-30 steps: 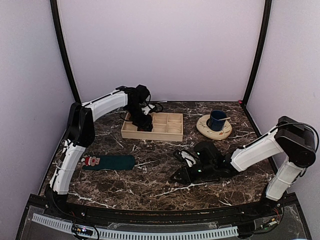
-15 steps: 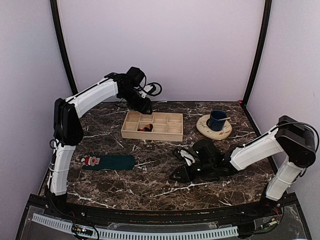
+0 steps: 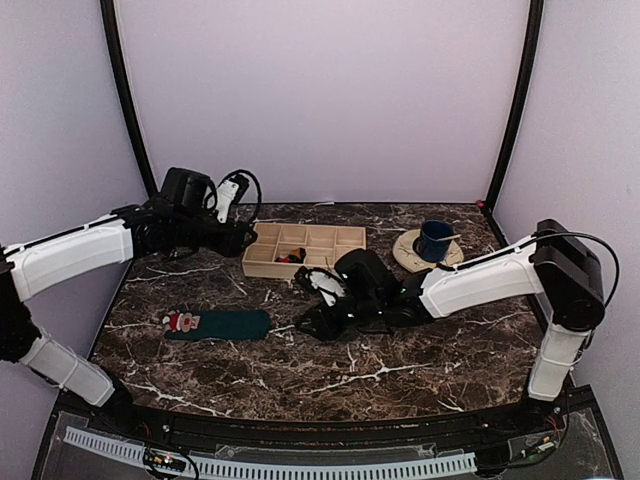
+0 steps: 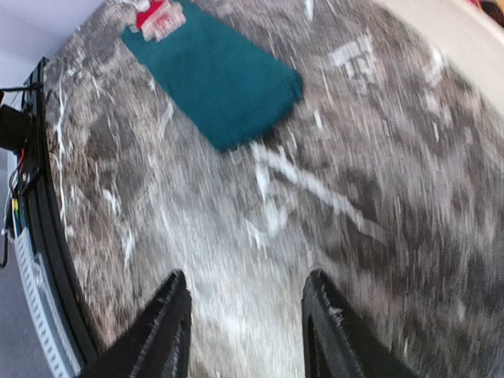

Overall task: Roll the socks
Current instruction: Move the sock to the center of the board.

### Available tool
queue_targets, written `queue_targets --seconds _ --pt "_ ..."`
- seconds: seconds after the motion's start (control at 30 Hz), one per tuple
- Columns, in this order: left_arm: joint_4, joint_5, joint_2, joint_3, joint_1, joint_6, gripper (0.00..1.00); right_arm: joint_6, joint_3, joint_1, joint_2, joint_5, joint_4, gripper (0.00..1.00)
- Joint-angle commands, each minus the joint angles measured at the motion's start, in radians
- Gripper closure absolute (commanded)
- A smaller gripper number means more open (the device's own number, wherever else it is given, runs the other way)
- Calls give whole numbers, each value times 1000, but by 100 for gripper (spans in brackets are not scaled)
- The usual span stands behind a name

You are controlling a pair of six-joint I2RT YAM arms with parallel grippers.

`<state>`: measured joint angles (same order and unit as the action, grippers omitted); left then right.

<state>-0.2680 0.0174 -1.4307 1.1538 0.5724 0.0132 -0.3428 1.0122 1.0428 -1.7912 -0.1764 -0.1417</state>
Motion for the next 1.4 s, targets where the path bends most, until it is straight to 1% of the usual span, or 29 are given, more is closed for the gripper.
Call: queue_targets --seconds 0.0,0.1,0.2,0.3,0.37,0.4,0.53,0.7,0.8,0.87,1.07,1.23,1.37 --pt "275 -68 185 -235 3 92 47 118 204 34 -126 47 106 58" --pt "311 -83 275 -357 3 148 49 159 340 50 -227 56 157 61" --pt "365 -71 342 -474 3 206 54 175 434 58 -319 60 169 66" --pt "388 -125 398 -567 3 281 56 184 523 62 -393 52 190 71" --pt "389 -177 428 -617 3 331 57 191 578 64 -439 41 203 73" --pt "391 -190 443 -642 2 352 59 195 603 66 -461 35 212 75" --pt "404 -217 499 -733 3 425 60 209 681 71 -525 28 231 77" --pt "391 -253 538 -801 2 500 63 203 746 71 -586 53 285 80" --pt "375 -251 545 -832 3 537 65 169 690 70 -574 86 269 82" --pt "367 -249 544 -849 3 553 67 137 621 65 -548 107 232 82" --pt "342 -222 529 -866 3 574 70 9 422 37 -445 164 129 82" --pt "328 -186 480 -856 10 560 73 -77 301 18 -377 190 79 82" --pt "318 -193 411 -831 36 546 73 -122 217 14 -321 209 55 82"
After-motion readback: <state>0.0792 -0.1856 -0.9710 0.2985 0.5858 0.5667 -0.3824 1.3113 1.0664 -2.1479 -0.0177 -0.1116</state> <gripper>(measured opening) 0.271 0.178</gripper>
